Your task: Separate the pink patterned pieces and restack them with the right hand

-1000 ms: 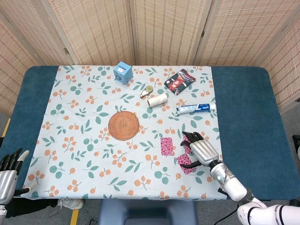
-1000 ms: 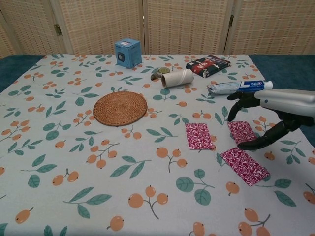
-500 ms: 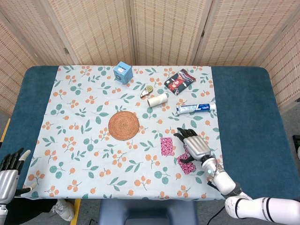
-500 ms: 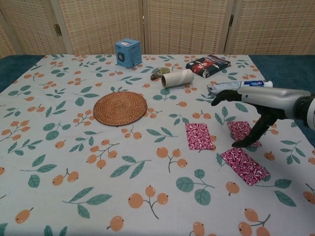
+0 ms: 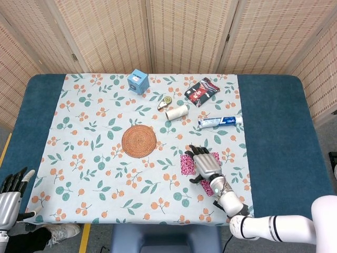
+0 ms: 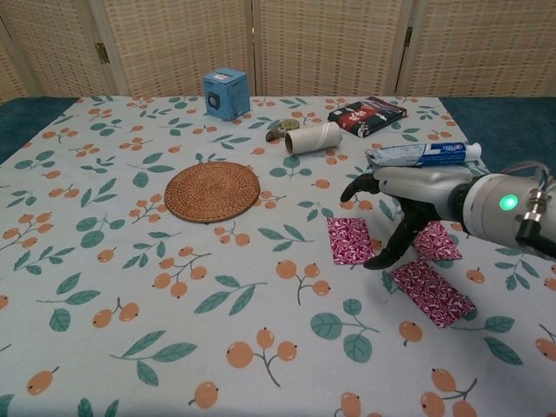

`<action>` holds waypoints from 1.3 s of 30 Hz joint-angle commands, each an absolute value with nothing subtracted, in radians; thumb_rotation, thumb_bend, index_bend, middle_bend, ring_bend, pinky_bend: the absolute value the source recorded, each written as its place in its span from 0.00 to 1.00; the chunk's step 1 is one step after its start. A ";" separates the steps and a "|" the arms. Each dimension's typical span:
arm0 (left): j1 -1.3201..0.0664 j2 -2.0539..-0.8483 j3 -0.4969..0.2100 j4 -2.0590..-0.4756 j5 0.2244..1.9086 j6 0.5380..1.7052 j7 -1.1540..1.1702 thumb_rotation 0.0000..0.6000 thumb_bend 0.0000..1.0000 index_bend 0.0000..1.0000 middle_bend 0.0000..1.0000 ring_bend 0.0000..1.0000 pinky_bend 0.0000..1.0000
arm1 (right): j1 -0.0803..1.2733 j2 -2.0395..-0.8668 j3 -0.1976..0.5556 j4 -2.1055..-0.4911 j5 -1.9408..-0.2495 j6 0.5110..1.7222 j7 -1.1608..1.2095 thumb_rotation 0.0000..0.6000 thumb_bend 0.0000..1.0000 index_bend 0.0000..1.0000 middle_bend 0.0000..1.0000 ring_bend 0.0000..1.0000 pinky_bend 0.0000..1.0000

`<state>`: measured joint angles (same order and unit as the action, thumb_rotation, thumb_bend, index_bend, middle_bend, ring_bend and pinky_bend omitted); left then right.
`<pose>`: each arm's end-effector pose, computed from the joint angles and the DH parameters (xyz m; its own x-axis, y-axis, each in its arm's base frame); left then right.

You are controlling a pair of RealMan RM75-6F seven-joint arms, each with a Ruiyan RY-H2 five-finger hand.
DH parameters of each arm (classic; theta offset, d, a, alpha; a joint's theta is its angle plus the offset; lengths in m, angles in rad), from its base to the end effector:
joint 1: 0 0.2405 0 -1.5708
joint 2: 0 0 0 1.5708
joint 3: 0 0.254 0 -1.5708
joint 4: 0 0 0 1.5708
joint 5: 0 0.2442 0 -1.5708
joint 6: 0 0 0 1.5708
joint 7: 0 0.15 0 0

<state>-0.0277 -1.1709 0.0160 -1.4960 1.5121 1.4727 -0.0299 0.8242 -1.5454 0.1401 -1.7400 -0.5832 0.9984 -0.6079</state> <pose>-0.3568 0.1548 0.1110 0.4253 0.1001 0.8995 0.9019 0.0359 -0.4304 -0.1261 -0.3072 -0.0772 0.3521 -0.5336 0.7689 -0.9358 -0.1881 0.2980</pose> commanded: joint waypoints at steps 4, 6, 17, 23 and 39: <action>-0.026 -1.173 0.016 -1.485 1.508 1.471 -0.041 1.00 0.17 0.11 0.00 0.08 0.00 | 0.863 -1.602 0.154 -1.679 -0.516 1.008 -0.640 0.91 0.21 0.16 0.00 0.00 0.00; -0.026 -1.174 0.016 -1.482 1.508 1.471 -0.043 1.00 0.17 0.11 0.00 0.08 0.00 | 0.872 -1.614 0.157 -1.662 -0.501 1.008 -0.646 0.91 0.21 0.17 0.00 0.00 0.00; -0.026 -1.177 0.016 -1.473 1.504 1.465 -0.047 1.00 0.17 0.11 0.00 0.08 0.00 | 0.910 -1.657 0.175 -1.600 -0.437 0.993 -0.659 0.91 0.21 0.19 0.01 0.00 0.00; -0.025 -1.179 0.016 -1.469 1.502 1.465 -0.052 1.00 0.17 0.11 0.00 0.08 0.00 | 0.921 -1.667 0.178 -1.584 -0.425 1.002 -0.665 0.91 0.21 0.19 0.02 0.00 0.00; -0.024 -1.185 0.016 -1.459 1.500 1.463 -0.058 1.00 0.17 0.11 0.00 0.08 0.00 | 0.919 -1.679 0.158 -1.575 -0.435 1.022 -0.678 0.91 0.21 0.19 0.02 0.00 0.00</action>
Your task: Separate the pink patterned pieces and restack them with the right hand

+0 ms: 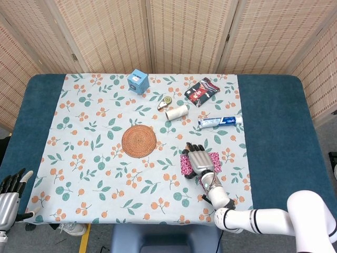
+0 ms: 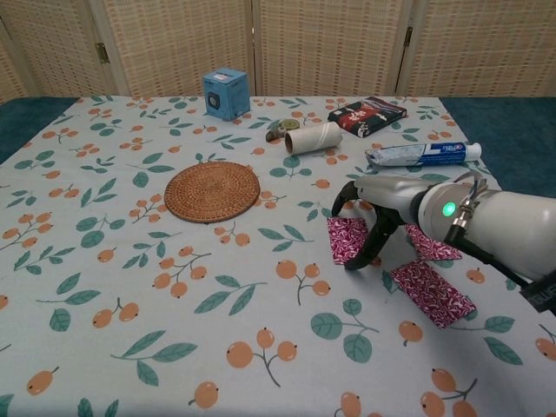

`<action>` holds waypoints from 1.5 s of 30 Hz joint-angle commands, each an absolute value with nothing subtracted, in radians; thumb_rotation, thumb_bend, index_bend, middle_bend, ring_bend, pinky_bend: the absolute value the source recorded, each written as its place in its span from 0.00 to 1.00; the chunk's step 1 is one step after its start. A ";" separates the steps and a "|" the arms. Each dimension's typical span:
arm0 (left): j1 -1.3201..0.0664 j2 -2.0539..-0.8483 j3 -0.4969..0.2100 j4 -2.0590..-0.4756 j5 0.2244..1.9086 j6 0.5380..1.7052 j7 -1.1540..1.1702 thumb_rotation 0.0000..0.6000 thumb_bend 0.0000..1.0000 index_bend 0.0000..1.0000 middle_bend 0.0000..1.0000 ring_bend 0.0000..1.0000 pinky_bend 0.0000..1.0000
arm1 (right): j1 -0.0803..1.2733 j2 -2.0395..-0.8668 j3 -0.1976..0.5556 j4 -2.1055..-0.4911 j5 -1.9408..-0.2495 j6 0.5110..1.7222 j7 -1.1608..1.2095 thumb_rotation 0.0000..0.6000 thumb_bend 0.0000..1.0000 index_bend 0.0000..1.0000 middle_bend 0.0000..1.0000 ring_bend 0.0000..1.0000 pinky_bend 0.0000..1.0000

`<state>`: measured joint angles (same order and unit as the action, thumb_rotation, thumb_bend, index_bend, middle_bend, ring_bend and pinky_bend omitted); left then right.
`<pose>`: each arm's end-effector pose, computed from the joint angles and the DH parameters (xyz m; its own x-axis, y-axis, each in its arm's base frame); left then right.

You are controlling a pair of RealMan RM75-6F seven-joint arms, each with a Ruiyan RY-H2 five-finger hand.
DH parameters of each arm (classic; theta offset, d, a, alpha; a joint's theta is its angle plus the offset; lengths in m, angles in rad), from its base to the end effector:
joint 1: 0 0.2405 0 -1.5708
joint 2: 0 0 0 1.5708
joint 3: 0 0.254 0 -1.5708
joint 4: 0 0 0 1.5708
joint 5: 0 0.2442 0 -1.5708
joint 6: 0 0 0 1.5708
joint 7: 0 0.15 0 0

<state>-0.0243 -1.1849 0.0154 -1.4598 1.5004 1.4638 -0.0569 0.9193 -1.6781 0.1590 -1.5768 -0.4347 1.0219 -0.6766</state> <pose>-0.3658 0.1537 0.1103 0.4188 0.1075 0.9017 0.9032 0.0535 -0.4259 -0.1188 -0.3279 -0.1077 0.3807 -0.5310 0.7570 -0.9207 -0.1413 0.3638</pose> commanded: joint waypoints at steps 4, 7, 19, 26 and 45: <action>-0.025 -1.186 0.016 -1.456 1.501 1.462 -0.060 1.00 0.17 0.11 0.00 0.08 0.00 | 0.916 -1.682 0.153 -1.569 -0.438 1.024 -0.679 0.91 0.21 0.19 0.02 0.00 0.00; -0.027 -1.187 0.020 -1.443 1.514 1.463 -0.073 1.00 0.17 0.11 0.00 0.08 0.00 | 0.915 -1.686 0.149 -1.566 -0.446 1.031 -0.682 0.91 0.21 0.19 0.02 0.00 0.00; -0.028 -1.192 0.019 -1.434 1.514 1.463 -0.080 1.00 0.17 0.11 0.00 0.08 0.00 | 0.888 -1.699 0.139 -1.573 -0.501 1.063 -0.669 0.91 0.21 0.24 0.05 0.00 0.00; -0.025 -1.192 0.020 -1.431 1.511 1.463 -0.085 1.00 0.17 0.11 0.00 0.08 0.00 | 0.876 -1.692 0.144 -1.580 -0.527 1.063 -0.657 0.91 0.21 0.26 0.06 0.00 0.00; -0.022 -1.182 0.022 -1.457 1.511 1.467 -0.063 1.00 0.17 0.11 0.00 0.08 0.00 | 0.790 -1.427 0.095 -1.750 -0.683 1.020 -0.561 0.92 0.21 0.26 0.06 0.00 0.00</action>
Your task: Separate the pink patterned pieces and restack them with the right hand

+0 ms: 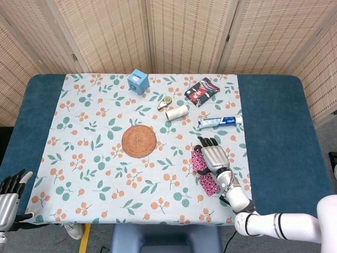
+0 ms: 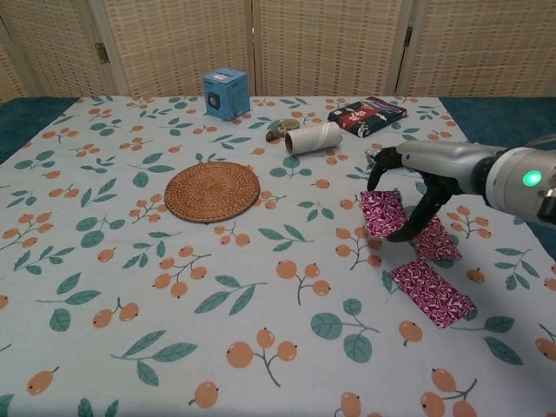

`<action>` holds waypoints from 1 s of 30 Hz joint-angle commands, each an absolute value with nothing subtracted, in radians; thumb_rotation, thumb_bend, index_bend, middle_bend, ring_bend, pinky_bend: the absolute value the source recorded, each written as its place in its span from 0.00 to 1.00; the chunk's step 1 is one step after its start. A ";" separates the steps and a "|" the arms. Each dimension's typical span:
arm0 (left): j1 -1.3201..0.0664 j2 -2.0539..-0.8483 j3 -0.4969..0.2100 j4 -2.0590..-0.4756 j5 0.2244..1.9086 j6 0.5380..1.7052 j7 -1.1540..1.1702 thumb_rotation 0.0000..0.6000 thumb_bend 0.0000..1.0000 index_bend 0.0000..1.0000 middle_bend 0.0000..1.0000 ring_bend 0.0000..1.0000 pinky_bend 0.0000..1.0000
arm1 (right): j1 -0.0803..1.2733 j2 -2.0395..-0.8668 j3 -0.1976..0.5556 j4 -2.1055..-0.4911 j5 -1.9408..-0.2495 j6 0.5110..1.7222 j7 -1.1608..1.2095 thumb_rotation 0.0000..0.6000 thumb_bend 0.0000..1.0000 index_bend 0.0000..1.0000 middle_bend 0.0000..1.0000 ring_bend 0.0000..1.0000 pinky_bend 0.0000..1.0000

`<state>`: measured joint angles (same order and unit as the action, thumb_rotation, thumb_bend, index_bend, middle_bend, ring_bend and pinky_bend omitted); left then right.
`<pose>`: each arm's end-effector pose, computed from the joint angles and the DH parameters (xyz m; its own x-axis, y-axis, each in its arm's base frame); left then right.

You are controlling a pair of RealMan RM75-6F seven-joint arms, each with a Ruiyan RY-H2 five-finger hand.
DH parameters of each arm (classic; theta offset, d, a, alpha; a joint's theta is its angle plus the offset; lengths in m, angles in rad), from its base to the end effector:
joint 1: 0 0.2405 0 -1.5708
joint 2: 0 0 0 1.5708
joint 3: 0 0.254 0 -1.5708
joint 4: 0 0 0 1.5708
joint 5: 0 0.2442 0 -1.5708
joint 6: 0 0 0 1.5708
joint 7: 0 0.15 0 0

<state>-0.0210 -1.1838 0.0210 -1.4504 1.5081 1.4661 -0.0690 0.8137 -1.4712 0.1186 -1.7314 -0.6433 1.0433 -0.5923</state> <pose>-0.3677 0.1512 0.1109 0.4178 0.1118 0.9016 0.9038 0.0496 -0.4250 -0.1458 -0.3240 -0.0482 0.4181 -0.4436 0.7927 -0.9081 -0.1829 0.3766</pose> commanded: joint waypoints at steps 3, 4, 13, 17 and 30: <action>-0.022 -1.179 0.022 -1.469 1.513 1.470 -0.052 1.00 0.17 0.11 0.00 0.08 0.00 | 0.773 -1.397 0.072 -1.747 -0.720 0.997 -0.536 0.91 0.21 0.26 0.06 0.00 0.00; -0.021 -1.178 0.022 -1.474 1.513 1.471 -0.048 1.00 0.17 0.11 0.00 0.08 0.00 | 0.769 -1.387 0.063 -1.742 -0.732 0.981 -0.524 0.91 0.21 0.26 0.06 0.00 0.00; -0.016 -1.167 0.026 -1.504 1.515 1.477 -0.021 1.00 0.17 0.11 0.00 0.08 0.00 | 0.739 -1.391 0.037 -1.643 -0.800 0.911 -0.433 0.91 0.21 0.26 0.06 0.00 0.00; -0.014 -1.163 0.025 -1.513 1.516 1.482 -0.015 1.00 0.17 0.11 0.00 0.08 0.00 | 0.733 -1.400 0.040 -1.601 -0.820 0.894 -0.403 0.91 0.21 0.26 0.06 0.00 0.00; -0.008 -1.159 0.026 -1.520 1.512 1.485 -0.012 1.00 0.17 0.11 0.00 0.08 0.00 | 0.725 -1.426 0.052 -1.537 -0.857 0.865 -0.361 0.91 0.21 0.26 0.06 0.00 0.00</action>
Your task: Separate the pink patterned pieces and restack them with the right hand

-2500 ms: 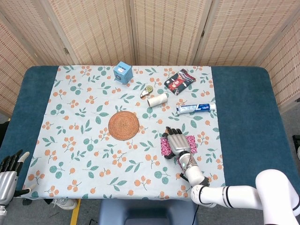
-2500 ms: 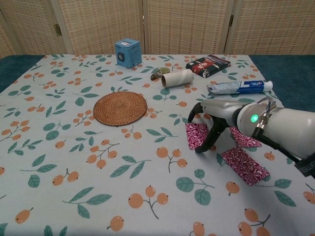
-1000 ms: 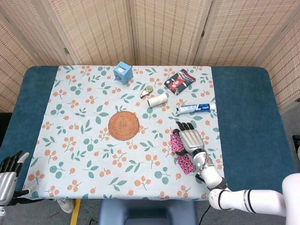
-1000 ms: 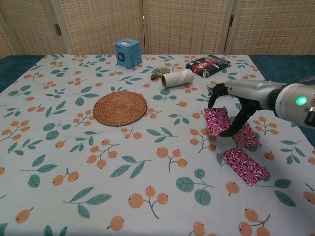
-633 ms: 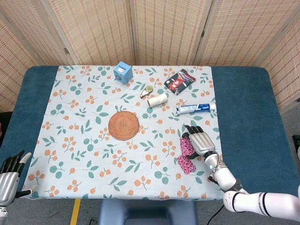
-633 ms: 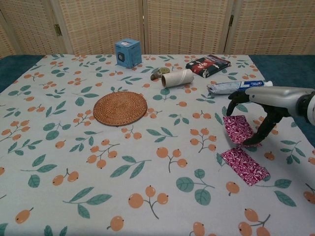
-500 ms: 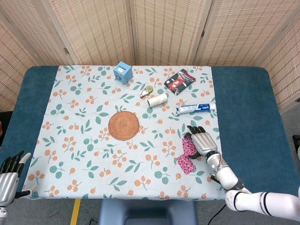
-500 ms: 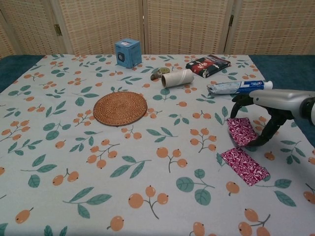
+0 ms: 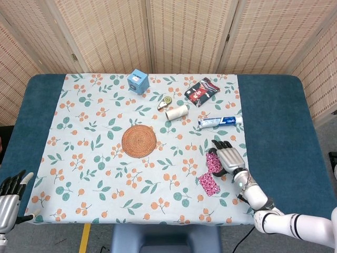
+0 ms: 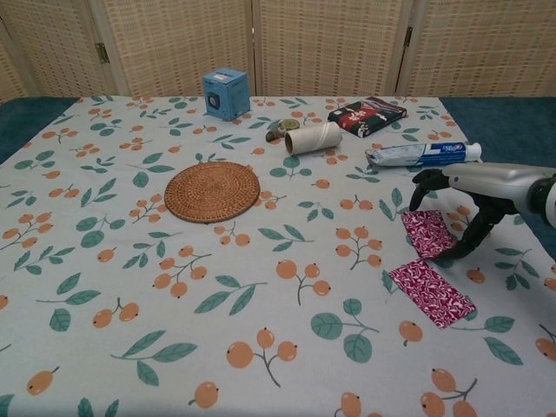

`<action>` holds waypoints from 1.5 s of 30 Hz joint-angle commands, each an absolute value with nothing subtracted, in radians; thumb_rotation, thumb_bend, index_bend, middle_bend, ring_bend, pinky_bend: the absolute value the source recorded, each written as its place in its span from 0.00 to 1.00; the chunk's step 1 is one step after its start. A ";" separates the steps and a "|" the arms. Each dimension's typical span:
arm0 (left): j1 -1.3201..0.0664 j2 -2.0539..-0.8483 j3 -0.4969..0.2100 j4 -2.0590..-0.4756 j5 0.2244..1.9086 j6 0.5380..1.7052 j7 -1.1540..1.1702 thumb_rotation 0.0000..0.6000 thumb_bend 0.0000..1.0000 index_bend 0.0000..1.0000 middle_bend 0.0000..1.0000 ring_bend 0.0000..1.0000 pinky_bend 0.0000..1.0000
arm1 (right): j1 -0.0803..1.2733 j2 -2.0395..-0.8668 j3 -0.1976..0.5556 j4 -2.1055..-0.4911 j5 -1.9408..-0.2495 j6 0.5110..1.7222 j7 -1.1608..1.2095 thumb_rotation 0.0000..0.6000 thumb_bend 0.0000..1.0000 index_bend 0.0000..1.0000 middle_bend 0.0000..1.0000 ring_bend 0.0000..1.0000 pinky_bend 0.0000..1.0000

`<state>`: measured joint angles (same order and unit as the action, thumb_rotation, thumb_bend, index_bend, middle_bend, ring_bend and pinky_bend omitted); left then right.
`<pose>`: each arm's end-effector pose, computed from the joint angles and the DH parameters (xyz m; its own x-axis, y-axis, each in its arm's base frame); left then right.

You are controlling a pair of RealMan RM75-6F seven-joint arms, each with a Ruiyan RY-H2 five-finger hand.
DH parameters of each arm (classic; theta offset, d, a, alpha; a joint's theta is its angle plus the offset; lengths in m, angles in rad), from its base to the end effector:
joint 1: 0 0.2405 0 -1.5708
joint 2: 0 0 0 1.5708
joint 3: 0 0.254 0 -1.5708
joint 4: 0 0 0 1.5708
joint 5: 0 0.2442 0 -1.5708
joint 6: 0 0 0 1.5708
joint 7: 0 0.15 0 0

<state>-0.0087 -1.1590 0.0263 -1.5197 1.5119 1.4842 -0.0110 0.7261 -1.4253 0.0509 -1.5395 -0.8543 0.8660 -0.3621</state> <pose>-0.3558 0.1455 0.1125 0.4304 0.1081 0.8962 0.8979 0.0509 -0.4373 -0.2190 -0.3326 -0.0408 0.4342 -0.4867 0.7580 -0.8996 -0.1895 0.3936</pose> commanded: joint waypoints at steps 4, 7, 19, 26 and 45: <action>-0.008 -1.159 0.027 -1.521 1.515 1.485 -0.010 1.00 0.17 0.11 0.00 0.08 0.00 | 0.724 -1.425 0.053 -1.537 -0.857 0.862 -0.362 0.91 0.21 0.26 0.06 0.00 0.00; -0.008 -1.158 0.027 -1.522 1.515 1.485 -0.009 1.00 0.17 0.11 0.00 0.08 0.00 | 0.722 -1.423 0.053 -1.537 -0.851 0.860 -0.364 0.91 0.21 0.24 0.06 0.00 0.00; -0.009 -1.156 0.026 -1.525 1.518 1.486 -0.007 1.00 0.17 0.11 0.00 0.09 0.00 | 0.713 -1.420 0.051 -1.538 -0.847 0.857 -0.364 0.91 0.21 0.18 0.06 0.00 0.00; -0.005 -1.153 0.026 -1.525 1.517 1.492 -0.009 1.00 0.17 0.11 0.00 0.09 0.00 | 0.702 -1.391 0.055 -1.592 -0.883 0.872 -0.347 0.91 0.21 0.16 0.06 0.00 0.00; -0.003 -1.149 0.030 -1.544 1.531 1.498 0.002 1.00 0.17 0.11 0.00 0.09 0.00 | 0.627 -1.301 -0.073 -1.710 -1.235 0.906 -0.336 0.91 0.21 0.17 0.06 0.00 0.00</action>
<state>-0.0034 -1.1491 0.0296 -1.5439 1.5310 1.4983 0.0019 0.6287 -1.2950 -0.0705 -1.7163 -1.2289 0.9089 -0.3350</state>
